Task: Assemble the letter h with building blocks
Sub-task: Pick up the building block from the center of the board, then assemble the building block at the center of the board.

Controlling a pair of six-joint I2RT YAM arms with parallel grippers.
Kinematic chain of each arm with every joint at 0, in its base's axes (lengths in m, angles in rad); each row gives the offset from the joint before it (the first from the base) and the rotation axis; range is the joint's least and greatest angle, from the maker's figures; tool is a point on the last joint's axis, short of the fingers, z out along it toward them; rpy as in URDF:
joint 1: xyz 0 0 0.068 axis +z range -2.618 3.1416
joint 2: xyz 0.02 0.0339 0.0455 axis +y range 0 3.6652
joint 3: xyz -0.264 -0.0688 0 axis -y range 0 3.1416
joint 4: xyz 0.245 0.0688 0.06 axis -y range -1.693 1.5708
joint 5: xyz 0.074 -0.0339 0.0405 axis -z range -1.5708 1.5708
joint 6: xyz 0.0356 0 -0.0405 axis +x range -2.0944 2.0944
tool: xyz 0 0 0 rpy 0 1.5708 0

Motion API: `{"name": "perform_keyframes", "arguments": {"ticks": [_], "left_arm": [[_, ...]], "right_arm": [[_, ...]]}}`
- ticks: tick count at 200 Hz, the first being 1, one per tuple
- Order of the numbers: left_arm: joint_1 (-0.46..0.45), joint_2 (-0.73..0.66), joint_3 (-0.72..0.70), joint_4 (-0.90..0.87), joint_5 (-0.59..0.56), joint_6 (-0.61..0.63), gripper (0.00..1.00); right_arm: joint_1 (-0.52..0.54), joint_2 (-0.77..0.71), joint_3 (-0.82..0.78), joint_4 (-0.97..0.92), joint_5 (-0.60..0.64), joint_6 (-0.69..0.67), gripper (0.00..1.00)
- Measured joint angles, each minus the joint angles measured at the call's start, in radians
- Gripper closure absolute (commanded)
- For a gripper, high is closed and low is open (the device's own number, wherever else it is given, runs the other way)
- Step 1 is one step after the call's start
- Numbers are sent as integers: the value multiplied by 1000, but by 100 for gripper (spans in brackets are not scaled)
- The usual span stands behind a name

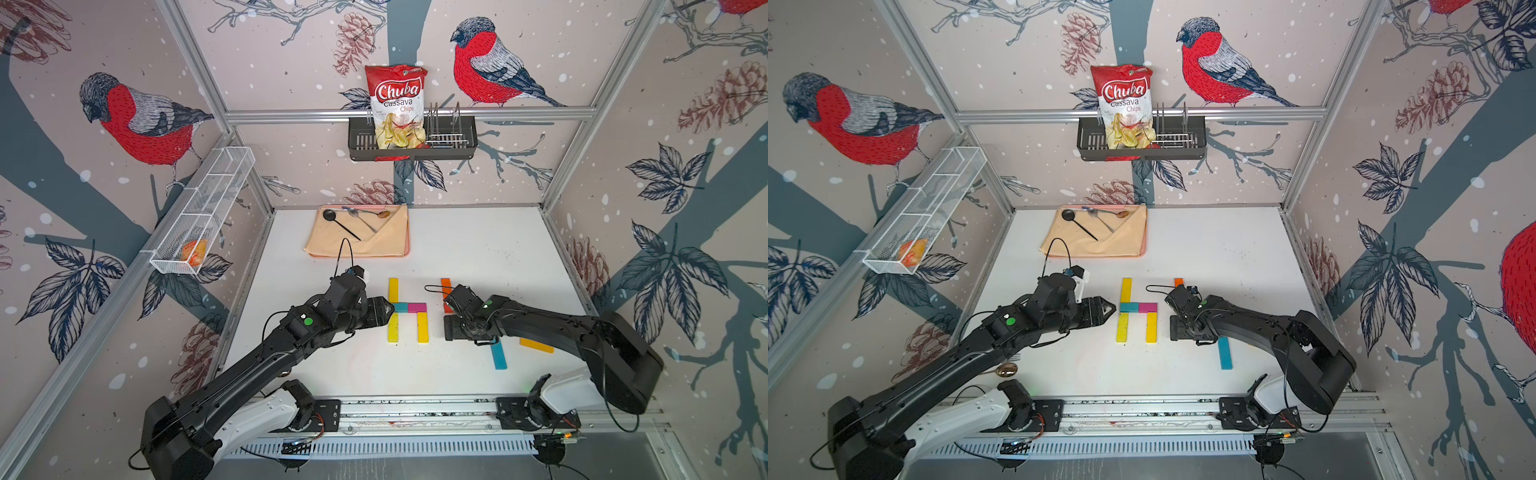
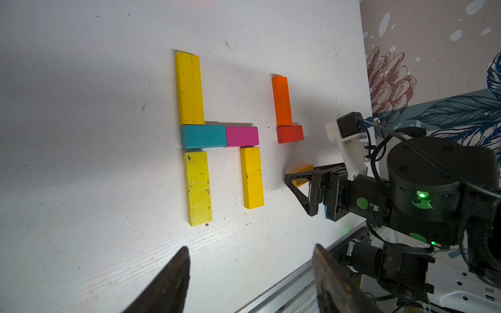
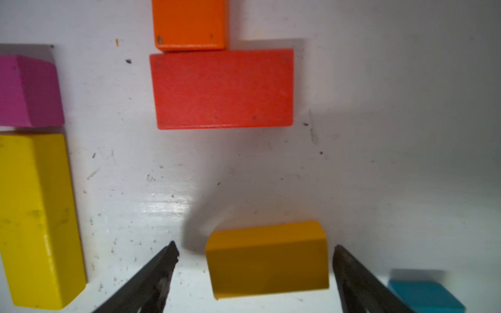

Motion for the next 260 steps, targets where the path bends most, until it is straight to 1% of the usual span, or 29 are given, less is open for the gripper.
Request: {"name": "perform_keyframes", "arguments": {"ticks": [12, 23, 45, 55, 79, 99, 116, 136, 158, 188, 201, 219, 225, 232, 260], "left_arm": [[0, 1, 0, 0, 0, 0, 30], [0, 1, 1, 0, 0, 0, 31], [0, 1, 1, 0, 0, 0, 30], [0, 1, 1, 0, 0, 0, 30], [0, 1, 1, 0, -1, 0, 31], [0, 1, 1, 0, -2, 1, 31], [1, 0, 1, 0, -3, 2, 31], [1, 0, 1, 0, -4, 2, 31], [1, 2, 2, 0, -14, 2, 31], [1, 3, 2, 0, -18, 2, 31], [2, 3, 2, 0, -19, 2, 31], [5, 0, 0, 0, -19, 2, 31], [6, 0, -1, 0, -19, 2, 31], [6, 0, -3, 0, -21, 2, 31], [8, 9, -10, 1, -21, 2, 31]], "right_arm": [[0, 7, -6, 11, 11, -4, 21], [1, 6, -12, 19, 16, -5, 28], [6, -10, -29, 38, 30, -6, 38], [7, -22, -35, 41, 31, 2, 41], [-4, -55, -39, 20, 10, 8, 42], [-39, -94, -29, -4, 10, 8, 42], [-90, -127, -5, -27, 12, 7, 41], [-187, -149, 23, -39, 12, -4, 41], [-262, -103, 57, -39, 19, -26, 42], [-313, 12, 90, -19, 21, -51, 42], [-329, 45, 99, -8, 21, -56, 40], [-347, 70, 106, 11, 21, -74, 20], [-351, 75, 107, 16, 21, -75, 15], [-355, 79, 108, 21, 21, -80, 12], [-361, 84, 111, 34, 16, -83, 7]]}}
